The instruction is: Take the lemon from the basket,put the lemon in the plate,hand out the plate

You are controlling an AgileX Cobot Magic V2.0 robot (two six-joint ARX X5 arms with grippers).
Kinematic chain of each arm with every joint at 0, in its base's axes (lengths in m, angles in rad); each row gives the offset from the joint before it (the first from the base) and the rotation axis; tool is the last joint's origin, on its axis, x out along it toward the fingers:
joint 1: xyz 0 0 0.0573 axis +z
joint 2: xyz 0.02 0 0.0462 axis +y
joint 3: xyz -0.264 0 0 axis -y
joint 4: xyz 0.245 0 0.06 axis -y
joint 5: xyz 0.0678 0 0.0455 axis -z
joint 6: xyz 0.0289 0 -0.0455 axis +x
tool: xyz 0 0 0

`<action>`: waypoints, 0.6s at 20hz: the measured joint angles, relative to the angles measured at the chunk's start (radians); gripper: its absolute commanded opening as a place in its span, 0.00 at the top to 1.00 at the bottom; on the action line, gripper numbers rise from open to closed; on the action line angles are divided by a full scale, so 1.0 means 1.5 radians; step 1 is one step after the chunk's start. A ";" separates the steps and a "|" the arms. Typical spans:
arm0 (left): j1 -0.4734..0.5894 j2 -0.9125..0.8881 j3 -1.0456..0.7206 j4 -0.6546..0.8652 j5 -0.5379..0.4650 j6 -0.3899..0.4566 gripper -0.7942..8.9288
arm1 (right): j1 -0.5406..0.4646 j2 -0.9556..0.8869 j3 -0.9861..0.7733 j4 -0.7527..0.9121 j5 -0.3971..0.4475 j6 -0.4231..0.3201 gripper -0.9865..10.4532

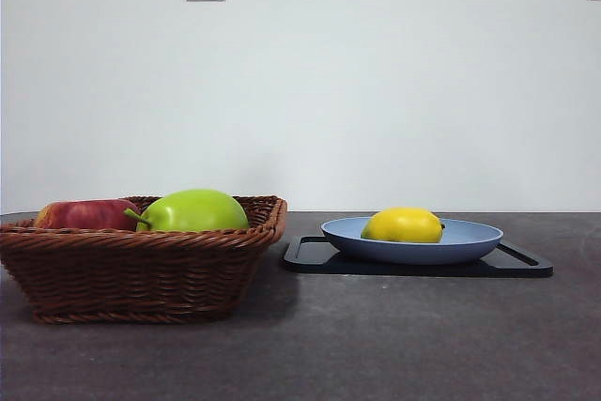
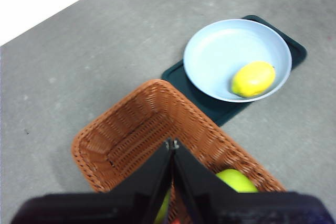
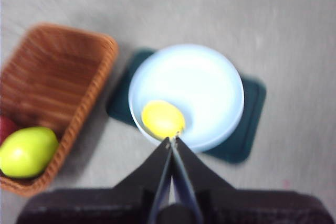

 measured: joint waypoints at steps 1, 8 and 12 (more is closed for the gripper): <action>0.013 -0.007 -0.009 0.021 0.016 0.000 0.91 | 0.015 -0.035 -0.023 0.025 0.014 0.000 0.91; 0.051 -0.192 -0.251 0.218 0.075 0.003 0.91 | 0.052 -0.280 -0.252 0.226 0.063 -0.010 0.91; 0.051 -0.329 -0.410 0.277 0.089 0.003 0.91 | 0.058 -0.391 -0.378 0.301 0.064 -0.017 0.91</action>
